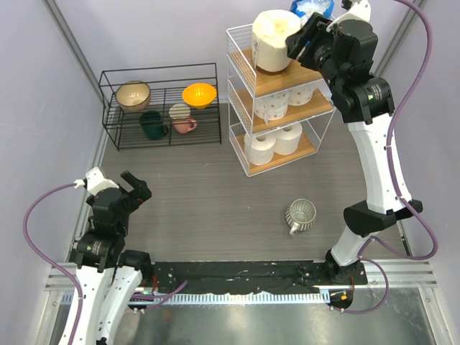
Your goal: Place and organize the paper towels onto the shelf
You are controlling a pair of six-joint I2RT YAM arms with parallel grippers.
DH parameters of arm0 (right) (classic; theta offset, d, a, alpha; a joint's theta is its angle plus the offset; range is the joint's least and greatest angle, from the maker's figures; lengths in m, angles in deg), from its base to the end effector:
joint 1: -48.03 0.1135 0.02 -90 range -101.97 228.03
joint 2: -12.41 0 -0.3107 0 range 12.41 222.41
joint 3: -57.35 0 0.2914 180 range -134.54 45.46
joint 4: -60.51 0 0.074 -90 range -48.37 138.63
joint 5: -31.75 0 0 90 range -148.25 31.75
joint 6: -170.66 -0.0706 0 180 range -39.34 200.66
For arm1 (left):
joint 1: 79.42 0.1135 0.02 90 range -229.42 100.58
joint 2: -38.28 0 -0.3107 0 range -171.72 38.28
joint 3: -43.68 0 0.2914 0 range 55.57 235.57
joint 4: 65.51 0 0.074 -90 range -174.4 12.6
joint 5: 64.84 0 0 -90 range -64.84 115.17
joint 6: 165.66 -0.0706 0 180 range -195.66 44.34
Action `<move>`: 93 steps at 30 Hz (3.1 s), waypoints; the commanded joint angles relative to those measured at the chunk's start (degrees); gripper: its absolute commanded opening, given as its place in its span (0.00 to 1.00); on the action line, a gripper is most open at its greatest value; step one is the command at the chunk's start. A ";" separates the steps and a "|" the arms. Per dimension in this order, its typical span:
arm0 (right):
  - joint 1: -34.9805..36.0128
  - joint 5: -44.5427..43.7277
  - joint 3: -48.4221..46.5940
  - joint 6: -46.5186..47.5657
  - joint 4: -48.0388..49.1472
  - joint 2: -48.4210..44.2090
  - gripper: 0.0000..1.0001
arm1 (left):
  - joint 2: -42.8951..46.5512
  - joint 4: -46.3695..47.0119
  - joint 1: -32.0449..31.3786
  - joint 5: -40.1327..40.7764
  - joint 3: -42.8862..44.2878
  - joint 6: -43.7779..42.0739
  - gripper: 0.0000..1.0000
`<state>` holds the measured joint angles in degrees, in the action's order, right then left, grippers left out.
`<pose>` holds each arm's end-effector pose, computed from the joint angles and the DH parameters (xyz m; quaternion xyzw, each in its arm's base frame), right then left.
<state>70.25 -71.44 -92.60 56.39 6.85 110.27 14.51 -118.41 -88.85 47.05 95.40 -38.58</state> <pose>0.3618 0.1304 0.6473 0.0928 0.7104 0.1978 0.6690 0.1223 0.0064 0.3165 -0.2969 0.7794 -0.0613 0.5482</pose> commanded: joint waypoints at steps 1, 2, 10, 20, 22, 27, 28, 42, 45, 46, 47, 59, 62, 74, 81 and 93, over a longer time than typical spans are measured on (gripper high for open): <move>-0.51 1.59 -0.81 -0.34 2.93 0.13 0.63 | -0.22 1.20 -0.24 0.17 0.42 0.10 1.00; -0.51 1.68 -0.63 -0.42 3.02 0.13 0.63 | -0.22 1.20 -0.24 0.17 0.42 0.10 1.00; -0.68 1.32 5.86 -0.25 6.69 -5.38 0.63 | -0.31 1.20 -0.15 0.35 0.42 0.10 1.00; -0.68 2.47 31.41 1.51 20.24 -25.06 0.64 | -0.31 1.20 -0.24 0.43 0.33 0.10 1.00; -0.68 1.50 35.12 1.68 22.69 -28.68 0.64 | -0.31 1.20 -0.24 0.35 0.33 0.10 1.00; -0.68 -1.57 47.17 1.42 24.12 -40.53 0.64 | -0.75 1.64 -0.24 -0.44 0.16 0.01 1.00; -0.68 -2.36 48.75 1.25 23.42 -42.39 0.64 | -0.75 1.73 -0.24 -0.62 0.07 0.01 1.00; -0.68 -12.12 76.26 -2.97 8.22 -69.99 0.64 | -2.51 3.66 -0.15 -4.31 -0.72 -0.69 1.00; -0.68 -12.30 81.27 -4.90 5.67 -74.12 0.64 | -3.04 4.19 -0.24 -5.01 -0.90 -0.96 1.00; -0.68 -12.47 83.54 -5.43 5.22 -75.09 0.64 | -3.21 4.45 -0.15 -5.19 -0.99 -1.04 1.00; -0.68 -12.73 84.61 -6.83 4.96 -77.10 0.64 | -3.56 4.54 -0.24 -5.28 -0.99 -1.13 1.00; -0.68 -16.43 95.08 -12.29 4.96 -80.64 0.70 | -3.39 6.38 -0.24 -7.83 -1.43 -1.57 1.00; -0.68 -16.52 95.34 -12.64 4.08 -79.06 0.77 | -3.48 5.95 -0.24 -6.87 -1.25 -1.49 1.00; -0.68 -21.96 94.90 -16.95 -0.85 -77.03 1.00 | -5.67 5.15 -0.24 -5.80 0.07 -1.04 1.00; -0.68 -18.55 96.75 -15.46 2.91 -77.39 1.00 | -4.27 5.77 -0.24 -6.24 -0.28 -1.22 1.00; -0.68 -5.27 97.19 -15.89 35.40 -56.40 1.00 | -4.36 6.47 -0.15 -8.70 -0.46 -1.49 1.00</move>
<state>69.66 -81.41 4.52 41.55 23.66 46.63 10.38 -114.30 -88.85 39.93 94.00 -38.98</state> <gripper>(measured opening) 0.995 0.996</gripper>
